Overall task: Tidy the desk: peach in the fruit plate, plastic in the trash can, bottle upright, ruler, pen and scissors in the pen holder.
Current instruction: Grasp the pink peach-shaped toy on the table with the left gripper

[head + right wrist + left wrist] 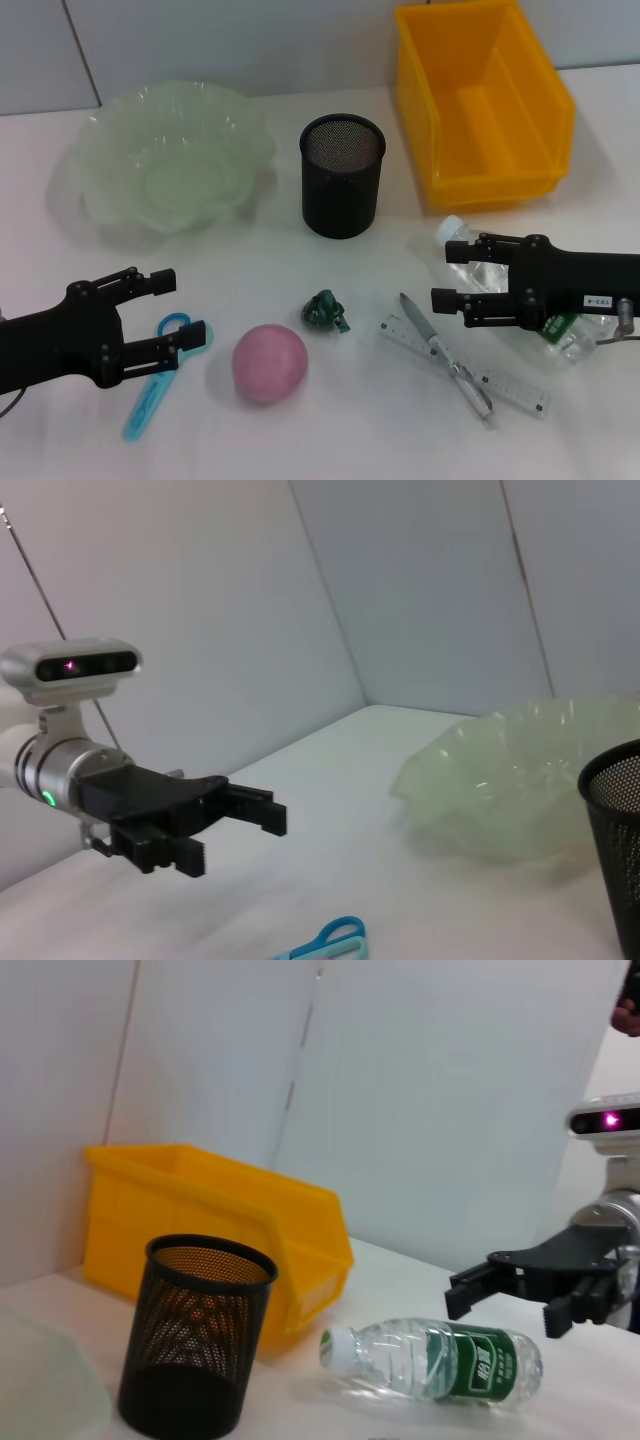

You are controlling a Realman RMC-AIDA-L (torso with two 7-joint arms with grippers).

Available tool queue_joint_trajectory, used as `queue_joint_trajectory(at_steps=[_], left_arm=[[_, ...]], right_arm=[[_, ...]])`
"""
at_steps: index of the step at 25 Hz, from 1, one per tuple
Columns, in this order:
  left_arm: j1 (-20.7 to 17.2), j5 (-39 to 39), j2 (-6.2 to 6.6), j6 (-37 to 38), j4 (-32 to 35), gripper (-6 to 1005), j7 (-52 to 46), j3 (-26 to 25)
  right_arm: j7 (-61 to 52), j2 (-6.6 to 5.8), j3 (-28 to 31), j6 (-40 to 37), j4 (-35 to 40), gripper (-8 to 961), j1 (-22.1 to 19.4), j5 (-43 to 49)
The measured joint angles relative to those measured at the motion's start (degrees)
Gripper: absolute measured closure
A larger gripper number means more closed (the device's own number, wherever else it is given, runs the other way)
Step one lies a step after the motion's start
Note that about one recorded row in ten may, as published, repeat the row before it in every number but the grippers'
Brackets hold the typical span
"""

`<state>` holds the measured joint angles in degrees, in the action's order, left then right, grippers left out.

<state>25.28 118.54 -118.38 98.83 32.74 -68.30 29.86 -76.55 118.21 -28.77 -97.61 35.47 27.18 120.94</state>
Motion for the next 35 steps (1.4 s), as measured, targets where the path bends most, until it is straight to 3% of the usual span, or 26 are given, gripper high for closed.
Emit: queue_joint_trajectory(at_steps=[6,8,13,21,28,35], left_arm=[[0.0,0.1,-0.06,0.5,0.6,171,0.4,1.3],[0.5,0.0,-0.5,-1.0,0.1,171,3.8,6.5],[1.7,-0.2,-0.75,-6.0,-2.3,171,6.2,9.0],[3.3,-3.2,-0.73,-8.8,-7.2,170,13.4,11.5],[3.6,-3.9,-0.72,-10.8,-8.1,171,14.0,15.0],[4.1,-4.3,-0.71,-12.8,-9.4,170,14.9,15.1]], right_arm=[[0.0,-0.12,0.2,0.0,0.0,144,-0.5,-0.1],[0.0,-0.08,0.2,0.0,0.0,145,-0.5,-0.1],[0.0,-0.07,0.2,-0.1,0.0,148,-0.5,-0.1],[-0.2,-0.08,0.2,-0.4,0.0,153,-0.6,-0.1],[-0.2,-0.08,0.2,-0.5,0.0,157,-0.7,-0.1],[-0.2,-0.09,0.2,-0.5,0.0,161,-0.8,-0.1]])
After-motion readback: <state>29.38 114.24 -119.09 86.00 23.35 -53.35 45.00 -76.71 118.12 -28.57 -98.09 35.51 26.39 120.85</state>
